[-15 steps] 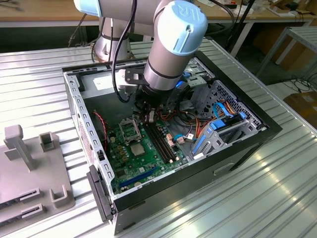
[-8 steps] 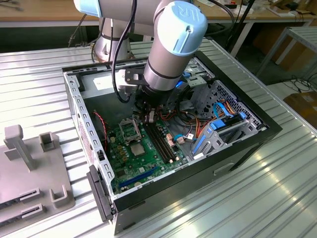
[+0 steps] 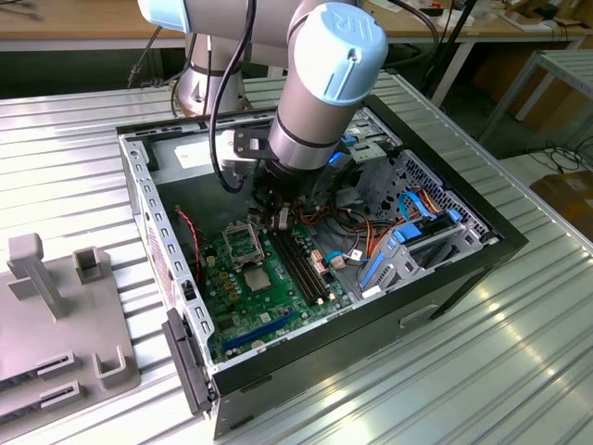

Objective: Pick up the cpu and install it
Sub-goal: 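Close the cpu cover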

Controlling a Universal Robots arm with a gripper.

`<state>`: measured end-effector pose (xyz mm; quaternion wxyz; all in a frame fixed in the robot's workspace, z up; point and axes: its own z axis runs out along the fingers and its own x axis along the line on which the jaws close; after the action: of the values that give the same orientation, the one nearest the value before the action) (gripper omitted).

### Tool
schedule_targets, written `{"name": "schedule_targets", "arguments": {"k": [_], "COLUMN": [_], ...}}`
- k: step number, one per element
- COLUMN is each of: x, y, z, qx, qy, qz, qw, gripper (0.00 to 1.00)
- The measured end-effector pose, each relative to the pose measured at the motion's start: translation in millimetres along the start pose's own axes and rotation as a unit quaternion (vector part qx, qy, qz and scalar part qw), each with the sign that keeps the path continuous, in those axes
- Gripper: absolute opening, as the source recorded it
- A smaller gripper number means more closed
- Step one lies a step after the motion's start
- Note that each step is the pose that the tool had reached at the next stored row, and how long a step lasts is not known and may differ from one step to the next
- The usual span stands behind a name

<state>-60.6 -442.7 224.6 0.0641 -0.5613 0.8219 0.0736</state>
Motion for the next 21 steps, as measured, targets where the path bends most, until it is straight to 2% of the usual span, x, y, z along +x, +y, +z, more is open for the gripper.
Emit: {"name": "schedule_targets", "arguments": {"k": [5, 11, 16, 21], "x": [1.1, 2.3, 3.2, 3.7], "y": [-0.3, 0.3, 1.6, 2.0], "z": [4.1, 8.3, 11.3, 14.3], "qx": [-0.0040, -0.0054, -0.0073, -0.0087], "qy": [-0.0101, -0.0136, -0.0186, -0.0222], "qz": [0.000, 0.000, 0.000, 0.001], "qw": [0.99994, 0.99989, 0.99980, 0.99971], "gripper": [0.11, 0.11, 0.11, 0.11]}}
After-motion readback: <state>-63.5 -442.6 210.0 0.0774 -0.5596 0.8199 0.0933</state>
